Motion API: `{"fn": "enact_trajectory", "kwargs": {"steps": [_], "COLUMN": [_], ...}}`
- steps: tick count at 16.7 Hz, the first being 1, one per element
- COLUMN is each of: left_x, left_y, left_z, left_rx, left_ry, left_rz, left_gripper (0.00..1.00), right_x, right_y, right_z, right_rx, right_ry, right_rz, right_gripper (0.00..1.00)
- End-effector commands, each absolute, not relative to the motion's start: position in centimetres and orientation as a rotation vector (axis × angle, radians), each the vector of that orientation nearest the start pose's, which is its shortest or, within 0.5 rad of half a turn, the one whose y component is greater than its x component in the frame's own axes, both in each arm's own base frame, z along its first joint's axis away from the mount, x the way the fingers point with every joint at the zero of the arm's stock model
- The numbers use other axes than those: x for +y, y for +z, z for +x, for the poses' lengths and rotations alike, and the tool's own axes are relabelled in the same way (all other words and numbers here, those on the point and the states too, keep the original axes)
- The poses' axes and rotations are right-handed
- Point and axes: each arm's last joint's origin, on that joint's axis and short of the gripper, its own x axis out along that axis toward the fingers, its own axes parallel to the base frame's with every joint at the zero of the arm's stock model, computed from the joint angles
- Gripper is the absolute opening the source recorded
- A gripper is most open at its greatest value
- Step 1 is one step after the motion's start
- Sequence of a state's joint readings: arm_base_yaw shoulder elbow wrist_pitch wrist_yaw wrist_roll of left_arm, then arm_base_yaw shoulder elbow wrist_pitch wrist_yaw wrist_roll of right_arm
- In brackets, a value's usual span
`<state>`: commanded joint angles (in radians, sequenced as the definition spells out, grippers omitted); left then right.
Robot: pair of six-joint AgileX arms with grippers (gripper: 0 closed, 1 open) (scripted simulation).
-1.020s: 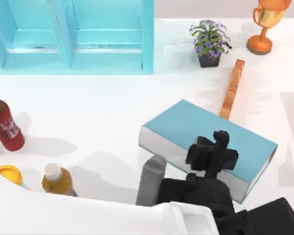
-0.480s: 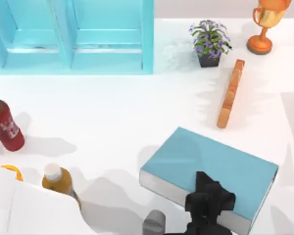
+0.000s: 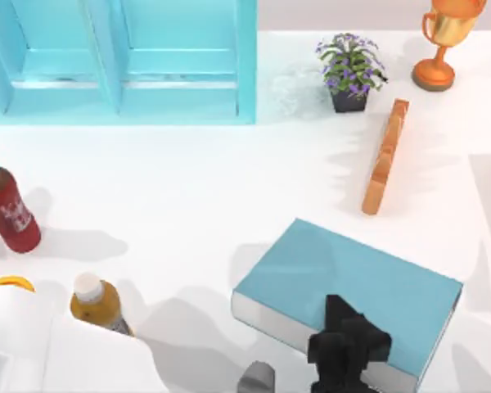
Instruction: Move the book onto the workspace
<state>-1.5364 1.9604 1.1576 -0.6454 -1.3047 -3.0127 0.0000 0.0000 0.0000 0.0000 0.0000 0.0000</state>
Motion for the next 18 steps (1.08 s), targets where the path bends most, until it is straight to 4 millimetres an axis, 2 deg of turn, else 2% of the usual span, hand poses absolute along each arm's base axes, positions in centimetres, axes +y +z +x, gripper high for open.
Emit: {"fn": "enact_trajectory", "kwargs": {"steps": [11,18], "left_x": [-34.6,-34.6], "left_y": [13.3,10.4], "left_z": [4.1,4.1], "left_rx": [0.200,0.199], "left_ry": [0.219,0.219], "left_rz": [-1.555,-1.556], "left_gripper": [0.00,0.00], "right_x": [-0.1,-0.1], "right_y": [16.0,16.0], "right_z": [10.6,10.6], "right_rx": [0.000,0.000], "right_ry": [0.000,0.000], "right_rz": [0.000,0.000], "right_gripper": [1.00,1.00]}}
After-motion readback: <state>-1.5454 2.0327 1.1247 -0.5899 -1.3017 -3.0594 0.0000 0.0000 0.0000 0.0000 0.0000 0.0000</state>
